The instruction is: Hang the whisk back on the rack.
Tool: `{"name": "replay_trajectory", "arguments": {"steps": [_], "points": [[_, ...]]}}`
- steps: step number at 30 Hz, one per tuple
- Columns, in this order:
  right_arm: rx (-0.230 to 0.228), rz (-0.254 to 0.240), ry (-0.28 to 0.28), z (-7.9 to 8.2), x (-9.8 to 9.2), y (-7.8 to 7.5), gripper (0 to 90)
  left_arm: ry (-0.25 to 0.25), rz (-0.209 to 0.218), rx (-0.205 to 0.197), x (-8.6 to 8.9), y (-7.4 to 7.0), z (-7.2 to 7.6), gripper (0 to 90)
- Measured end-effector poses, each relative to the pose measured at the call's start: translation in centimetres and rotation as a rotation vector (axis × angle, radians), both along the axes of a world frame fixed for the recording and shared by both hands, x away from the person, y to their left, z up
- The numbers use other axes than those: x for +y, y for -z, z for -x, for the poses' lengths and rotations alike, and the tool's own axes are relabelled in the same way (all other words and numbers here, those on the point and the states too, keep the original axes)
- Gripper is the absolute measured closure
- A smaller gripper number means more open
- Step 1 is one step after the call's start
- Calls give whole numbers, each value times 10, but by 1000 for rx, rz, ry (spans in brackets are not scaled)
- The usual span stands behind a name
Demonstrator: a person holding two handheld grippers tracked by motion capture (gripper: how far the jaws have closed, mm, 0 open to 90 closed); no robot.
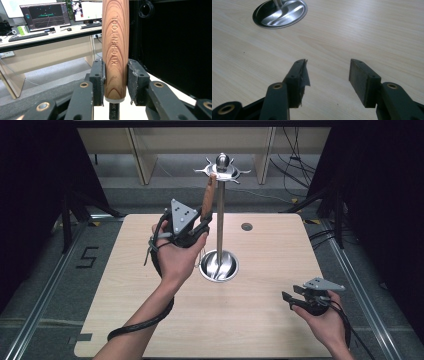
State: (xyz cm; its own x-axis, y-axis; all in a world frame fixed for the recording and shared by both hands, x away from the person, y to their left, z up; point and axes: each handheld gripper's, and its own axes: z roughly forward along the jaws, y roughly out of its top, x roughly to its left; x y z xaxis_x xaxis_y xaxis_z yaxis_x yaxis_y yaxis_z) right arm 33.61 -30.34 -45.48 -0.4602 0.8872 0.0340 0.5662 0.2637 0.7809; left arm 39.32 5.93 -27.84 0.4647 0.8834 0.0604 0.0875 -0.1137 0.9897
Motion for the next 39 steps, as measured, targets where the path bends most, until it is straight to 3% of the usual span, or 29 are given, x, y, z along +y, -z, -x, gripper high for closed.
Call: {"name": "replay_trajectory", "arguments": {"steps": [15,18,24,30,39], "points": [[27,-15,-2,1,1,0,485,-2,-16,10,-4,4,-8,672],[7,0,-4,0,0,0,485,1,-17,14,-5,4,-8,670],[37,-25,9,1,2,0,485,20,-38,26,-7,7,-9,652],[24,-16,5,1,1,0,485,48,-55,53,-6,7,-8,610],[36,-24,8,1,2,0,484,95,-45,88,5,9,1,521]]}}
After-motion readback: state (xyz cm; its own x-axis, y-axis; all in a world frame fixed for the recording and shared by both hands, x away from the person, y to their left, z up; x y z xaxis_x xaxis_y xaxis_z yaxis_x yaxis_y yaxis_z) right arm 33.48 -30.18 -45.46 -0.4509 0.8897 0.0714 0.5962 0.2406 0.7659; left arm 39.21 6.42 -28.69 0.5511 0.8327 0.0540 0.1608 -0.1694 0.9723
